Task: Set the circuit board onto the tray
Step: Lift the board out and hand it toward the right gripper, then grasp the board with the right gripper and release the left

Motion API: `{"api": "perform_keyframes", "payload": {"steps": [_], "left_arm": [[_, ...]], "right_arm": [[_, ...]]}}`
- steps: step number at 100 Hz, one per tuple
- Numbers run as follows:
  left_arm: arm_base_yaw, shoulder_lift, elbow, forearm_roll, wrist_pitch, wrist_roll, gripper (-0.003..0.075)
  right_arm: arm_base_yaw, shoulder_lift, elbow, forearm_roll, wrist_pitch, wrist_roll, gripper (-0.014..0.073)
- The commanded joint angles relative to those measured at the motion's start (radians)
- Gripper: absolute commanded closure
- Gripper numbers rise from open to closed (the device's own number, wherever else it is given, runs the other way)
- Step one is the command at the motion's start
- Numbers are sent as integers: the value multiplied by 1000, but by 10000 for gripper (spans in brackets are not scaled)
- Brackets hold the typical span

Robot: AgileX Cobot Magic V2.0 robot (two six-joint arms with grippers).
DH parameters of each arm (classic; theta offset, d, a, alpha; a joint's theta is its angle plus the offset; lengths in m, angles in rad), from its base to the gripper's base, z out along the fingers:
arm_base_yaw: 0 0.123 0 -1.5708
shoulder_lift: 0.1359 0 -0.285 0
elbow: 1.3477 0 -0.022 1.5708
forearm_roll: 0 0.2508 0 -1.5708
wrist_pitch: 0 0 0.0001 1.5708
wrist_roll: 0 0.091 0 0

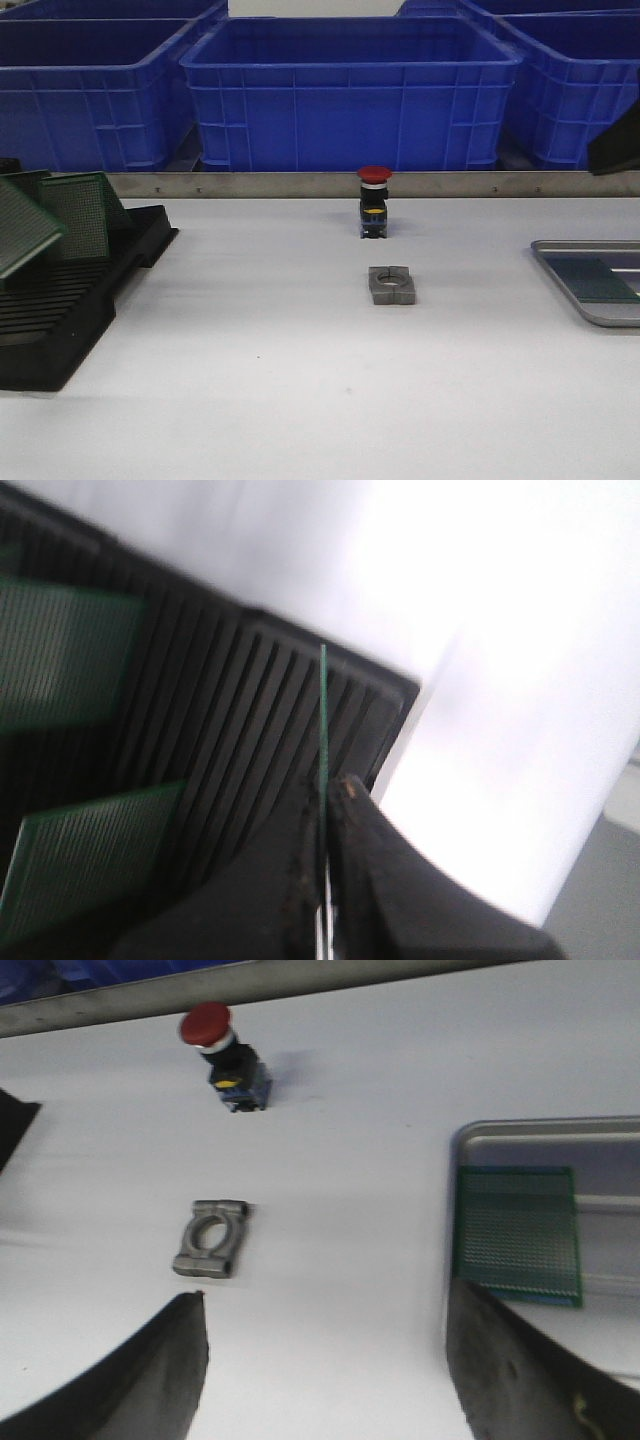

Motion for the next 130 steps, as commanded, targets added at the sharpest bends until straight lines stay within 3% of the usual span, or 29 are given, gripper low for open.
{"api": "perform_keyframes", "payload": {"steps": [1, 27, 57, 91, 130], "left_arm": [[-1, -38, -31, -184, -49, 75, 741], [-11, -32, -31, -603, -63, 281, 741], [-168, -32, -31, -635, -92, 339, 741], [-326, -27, -31, -635, -193, 339, 741], [-400, 7, -31, -659, -218, 339, 741]], "right_arm": [[-3, -24, -46, 18, 121, -78, 68], [-2, -23, -75, 18, 391, -413, 68], [82, -22, -75, 17, 489, -649, 68], [252, -21, -77, 17, 495, -658, 68], [269, 70, -77, 17, 510, -623, 68]]}}
